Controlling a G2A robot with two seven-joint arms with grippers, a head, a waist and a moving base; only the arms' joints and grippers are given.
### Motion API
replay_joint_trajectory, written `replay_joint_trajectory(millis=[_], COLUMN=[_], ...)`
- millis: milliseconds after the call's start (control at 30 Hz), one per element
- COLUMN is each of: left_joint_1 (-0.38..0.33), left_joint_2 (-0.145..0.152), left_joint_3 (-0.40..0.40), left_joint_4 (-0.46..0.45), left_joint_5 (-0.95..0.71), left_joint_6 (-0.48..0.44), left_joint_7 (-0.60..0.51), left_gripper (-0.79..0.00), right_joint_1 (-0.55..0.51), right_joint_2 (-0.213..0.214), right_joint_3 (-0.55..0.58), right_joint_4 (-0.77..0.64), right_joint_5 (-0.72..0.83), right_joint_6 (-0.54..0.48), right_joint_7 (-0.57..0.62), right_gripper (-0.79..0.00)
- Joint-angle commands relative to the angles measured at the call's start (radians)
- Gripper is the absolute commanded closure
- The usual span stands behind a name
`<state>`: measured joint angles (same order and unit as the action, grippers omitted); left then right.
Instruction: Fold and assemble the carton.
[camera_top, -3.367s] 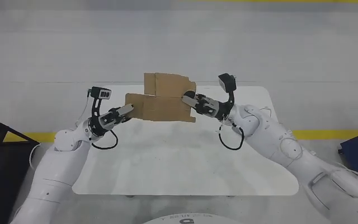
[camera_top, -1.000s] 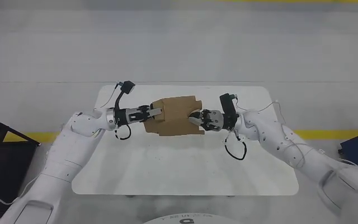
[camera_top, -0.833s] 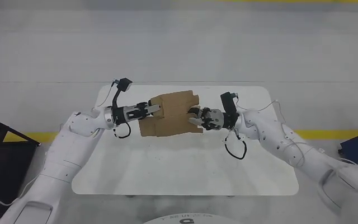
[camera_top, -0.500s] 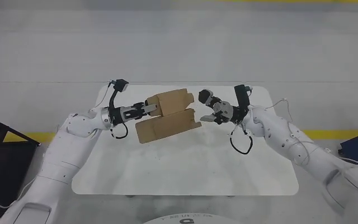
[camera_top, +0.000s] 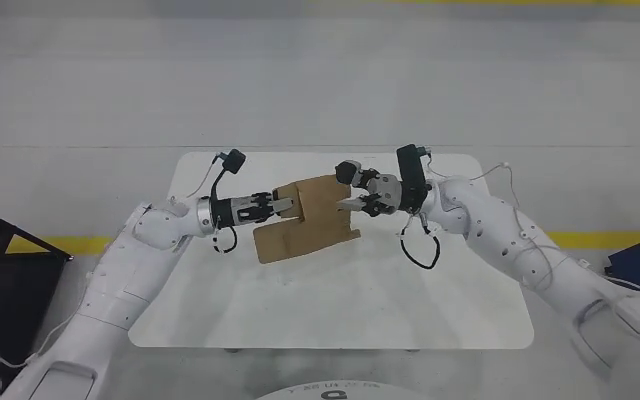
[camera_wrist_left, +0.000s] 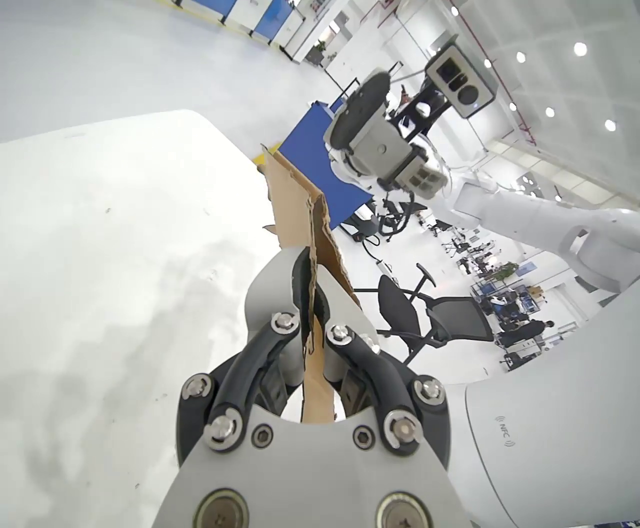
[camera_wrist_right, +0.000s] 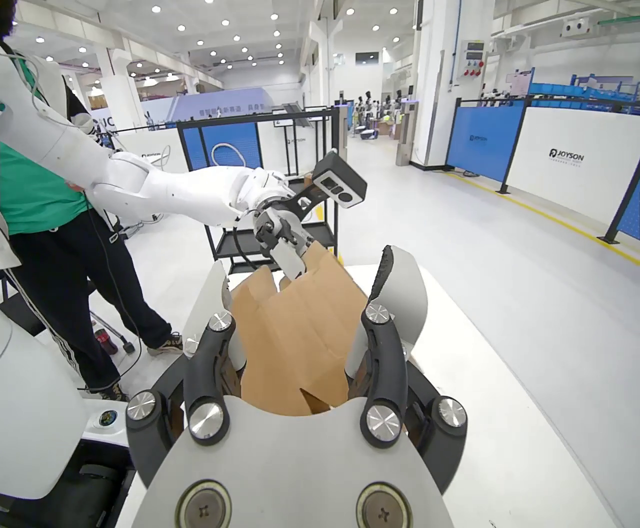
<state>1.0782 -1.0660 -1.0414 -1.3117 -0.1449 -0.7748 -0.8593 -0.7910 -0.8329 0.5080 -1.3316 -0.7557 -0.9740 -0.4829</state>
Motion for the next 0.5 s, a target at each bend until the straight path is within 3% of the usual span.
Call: replay_joint_trajectory(millis=[0,67,133,267,333,467], left_joint_1=[0.008,0.011,0.019,0.039,0.049,0.061], left_joint_2=[0.004,0.010,0.017,0.028,0.031,0.031], left_joint_3=[-0.030,-0.069,-0.112,-0.179,-0.193,-0.192], left_joint_4=[-0.010,-0.024,-0.040,-0.090,-0.119,-0.167], left_joint_5=[-0.018,-0.026,-0.034,-0.028,-0.031,0.006], left_joint_6=[-0.015,-0.043,-0.055,-0.047,-0.033,-0.006], left_joint_7=[0.046,0.078,0.106,0.151,0.164,0.176], left_gripper=[0.000,0.000,0.000,0.000,0.000,0.000], right_joint_1=[-0.008,-0.022,-0.041,-0.058,-0.056,-0.044], right_joint_2=[-0.004,-0.005,-0.005,-0.002,-0.005,-0.031], right_joint_3=[0.009,0.018,0.012,-0.022,-0.034,-0.052], right_joint_4=[0.003,0.018,0.022,0.024,0.037,0.051], right_joint_5=[0.021,0.031,0.015,-0.013,0.002,0.040], right_joint_6=[-0.023,-0.038,-0.038,-0.038,-0.038,-0.038], right_joint_7=[0.009,0.010,0.027,0.090,0.119,0.165], right_gripper=[-0.536,-0.526,-0.449,-0.431,-0.391,-0.382])
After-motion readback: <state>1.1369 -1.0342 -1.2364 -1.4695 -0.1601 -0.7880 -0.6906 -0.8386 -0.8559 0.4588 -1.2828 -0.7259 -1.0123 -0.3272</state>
